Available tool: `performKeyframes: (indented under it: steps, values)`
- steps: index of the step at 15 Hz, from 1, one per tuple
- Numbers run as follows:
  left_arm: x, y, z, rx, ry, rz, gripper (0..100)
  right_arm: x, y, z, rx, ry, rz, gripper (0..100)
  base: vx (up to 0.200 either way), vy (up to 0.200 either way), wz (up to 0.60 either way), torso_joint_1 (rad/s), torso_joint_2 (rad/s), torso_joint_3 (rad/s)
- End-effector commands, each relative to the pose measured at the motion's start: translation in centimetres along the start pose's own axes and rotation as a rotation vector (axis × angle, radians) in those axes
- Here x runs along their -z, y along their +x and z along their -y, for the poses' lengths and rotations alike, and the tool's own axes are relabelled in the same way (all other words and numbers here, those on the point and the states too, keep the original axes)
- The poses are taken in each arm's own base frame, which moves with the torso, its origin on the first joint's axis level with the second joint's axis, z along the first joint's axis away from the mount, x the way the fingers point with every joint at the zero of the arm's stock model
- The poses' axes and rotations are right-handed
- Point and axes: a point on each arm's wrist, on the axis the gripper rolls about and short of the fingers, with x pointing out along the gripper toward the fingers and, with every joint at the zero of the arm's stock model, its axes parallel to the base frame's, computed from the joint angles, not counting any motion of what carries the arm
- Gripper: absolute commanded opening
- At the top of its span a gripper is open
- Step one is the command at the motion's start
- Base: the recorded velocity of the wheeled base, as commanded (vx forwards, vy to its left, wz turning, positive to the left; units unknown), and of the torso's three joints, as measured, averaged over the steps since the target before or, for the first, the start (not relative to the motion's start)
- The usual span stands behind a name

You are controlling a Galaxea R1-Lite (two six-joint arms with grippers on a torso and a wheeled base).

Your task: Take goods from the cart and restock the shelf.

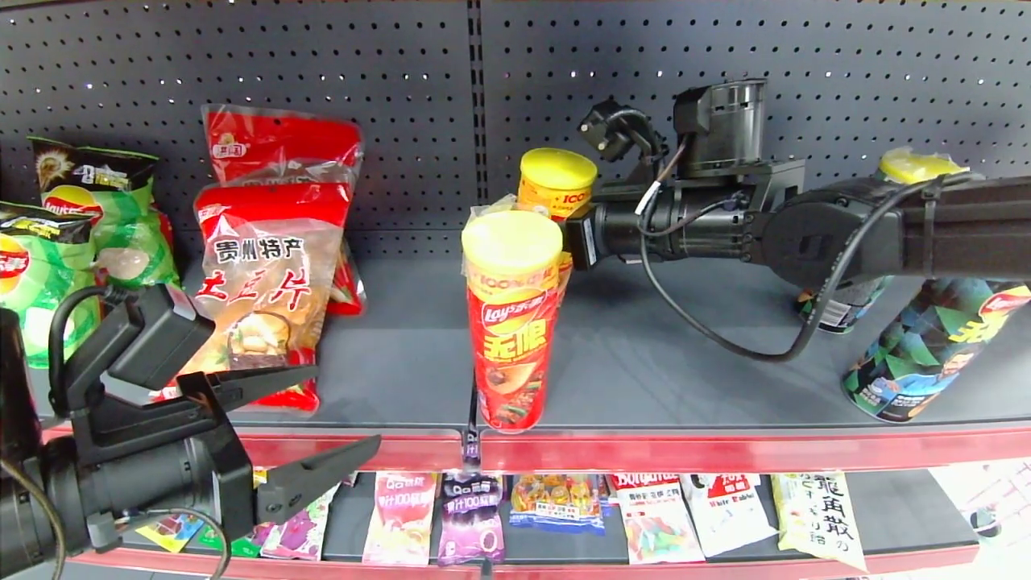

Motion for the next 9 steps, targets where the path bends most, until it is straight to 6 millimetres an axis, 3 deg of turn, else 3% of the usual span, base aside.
performKeyframes:
  steps: [1,4,5,9]
  values:
    - [-0.02,0.10,-0.03,0.001,0.000,-0.002,100,-0.01,-0.01,-0.17,-0.005,0.000,0.000,0,0.000,0.000,0.00,0.000,0.00,0.000]
    - [0.03,0.20,-0.07,0.001,-0.002,-0.006,100,0.32,0.28,-0.12,-0.006,0.003,-0.009,0,0.000,0.000,0.00,0.000,0.00,0.000]
    - [0.03,0.20,-0.07,0.001,-0.002,-0.006,100,0.36,0.33,-0.11,-0.006,0.003,-0.009,100,0.000,0.000,0.00,0.000,0.00,0.000]
    - [0.07,0.26,-0.08,0.003,-0.003,-0.009,100,0.35,0.28,-0.12,-0.006,0.004,-0.009,100,0.000,0.000,0.00,0.000,0.00,0.000]
